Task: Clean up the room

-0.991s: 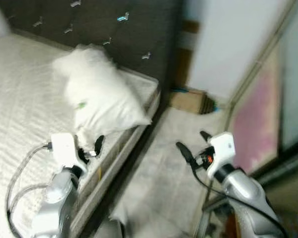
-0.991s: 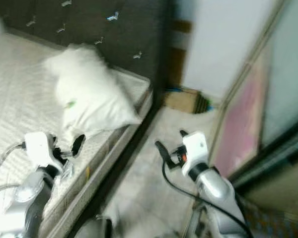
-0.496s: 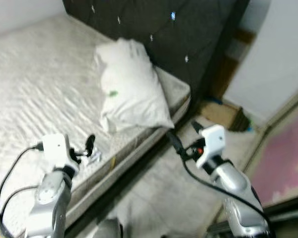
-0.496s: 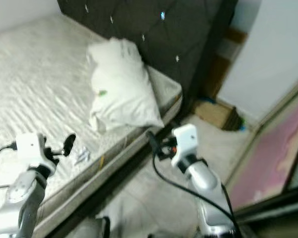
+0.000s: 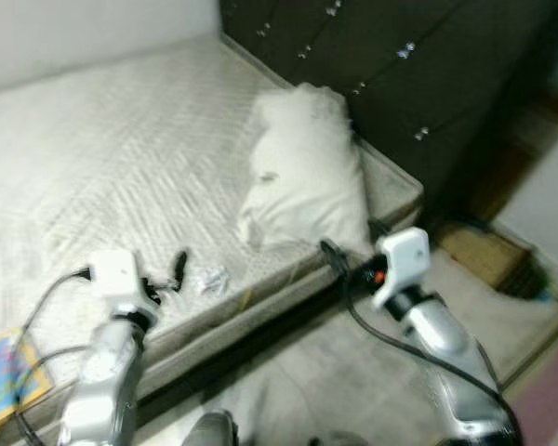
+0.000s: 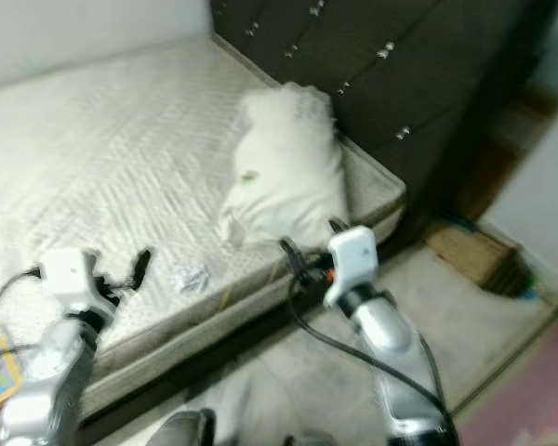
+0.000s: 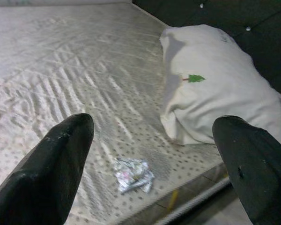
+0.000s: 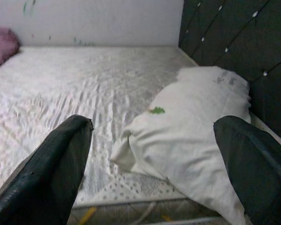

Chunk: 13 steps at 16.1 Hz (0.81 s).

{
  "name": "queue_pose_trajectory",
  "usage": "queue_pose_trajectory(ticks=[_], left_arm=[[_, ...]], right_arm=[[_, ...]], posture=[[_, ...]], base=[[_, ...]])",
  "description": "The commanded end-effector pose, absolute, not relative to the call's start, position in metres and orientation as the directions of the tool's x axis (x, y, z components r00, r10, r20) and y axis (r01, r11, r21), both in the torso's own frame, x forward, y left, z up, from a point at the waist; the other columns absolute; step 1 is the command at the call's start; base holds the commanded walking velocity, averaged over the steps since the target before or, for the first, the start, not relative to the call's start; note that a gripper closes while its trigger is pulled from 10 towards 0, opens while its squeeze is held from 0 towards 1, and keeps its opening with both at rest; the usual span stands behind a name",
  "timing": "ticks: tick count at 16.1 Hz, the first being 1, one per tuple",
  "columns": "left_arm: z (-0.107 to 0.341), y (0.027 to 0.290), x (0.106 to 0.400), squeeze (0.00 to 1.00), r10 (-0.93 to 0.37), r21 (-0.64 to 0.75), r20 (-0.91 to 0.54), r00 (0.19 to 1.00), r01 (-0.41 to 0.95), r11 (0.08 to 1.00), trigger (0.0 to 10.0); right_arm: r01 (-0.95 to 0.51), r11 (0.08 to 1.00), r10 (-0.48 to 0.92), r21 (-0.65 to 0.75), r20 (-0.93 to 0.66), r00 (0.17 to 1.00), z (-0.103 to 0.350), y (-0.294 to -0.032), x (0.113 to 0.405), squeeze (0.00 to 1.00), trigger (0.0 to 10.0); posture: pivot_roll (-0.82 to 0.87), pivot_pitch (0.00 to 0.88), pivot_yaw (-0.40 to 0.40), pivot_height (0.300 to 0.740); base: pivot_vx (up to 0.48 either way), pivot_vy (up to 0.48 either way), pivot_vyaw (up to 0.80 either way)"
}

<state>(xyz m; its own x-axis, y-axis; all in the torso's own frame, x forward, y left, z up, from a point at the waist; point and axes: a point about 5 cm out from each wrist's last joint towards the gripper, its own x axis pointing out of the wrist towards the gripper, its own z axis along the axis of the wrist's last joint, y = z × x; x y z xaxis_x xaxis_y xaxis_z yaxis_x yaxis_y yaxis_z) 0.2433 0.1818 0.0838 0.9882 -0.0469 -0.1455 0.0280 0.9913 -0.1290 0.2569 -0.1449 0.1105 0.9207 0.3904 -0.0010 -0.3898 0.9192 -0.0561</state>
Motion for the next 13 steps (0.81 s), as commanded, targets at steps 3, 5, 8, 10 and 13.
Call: queue_pose_trajectory(ticks=[3, 5, 8, 10, 13], left_arm=[[0.0851, 0.1862, 0.2408, 0.0, -0.051, -0.129, -0.133, 0.99, 0.034, 0.991, 10.0], [0.0859, 0.1857, 0.2409, 0.0, -0.057, -0.136, -0.122, 0.991, 0.04, 0.99, 10.0], [0.0869, 0.1848, 0.2415, 0.0, -0.068, -0.139, -0.115, 0.991, 0.051, 0.989, 10.0], [0.087, 0.1848, 0.2414, 0.0, -0.069, -0.142, -0.113, 0.991, 0.053, 0.989, 10.0], [0.0872, 0.1843, 0.2411, 0.0, -0.071, -0.144, -0.111, 0.991, 0.055, 0.988, 10.0]], right_arm=[[-0.324, 0.945, 0.325, -0.042, 0.032, 0.945, 0.1135, -0.1458, 0.2592, 0.0, 10.0], [-0.324, 0.945, 0.325, -0.041, 0.032, 0.945, 0.1132, -0.146, 0.2594, 0.0, 10.0], [-0.314, 0.948, 0.316, -0.045, 0.037, 0.948, 0.1139, -0.1469, 0.2611, 0.0, 10.0], [-0.311, 0.949, 0.313, -0.048, 0.037, 0.949, 0.1135, -0.1467, 0.2615, 0.0, 10.0], [-0.309, 0.95, 0.311, -0.053, 0.039, 0.95, 0.1139, -0.147, 0.2622, 0.0, 10.0]], posture=[[0.04, 0.087, -0.056, 0.74], [0.04, 0.085, -0.058, 0.74], [0.03, 0.085, -0.056, 0.74], [0.03, 0.085, -0.056, 0.74], [0.04, 0.089, -0.054, 0.74]], base=[[0.0, 0.0, 0.26], [0.0, 0.0, 0.0], [0.0, 0.0, 0.0], [0.0, 0.0, 0.0], [0.0, 0.0, 0.0]])
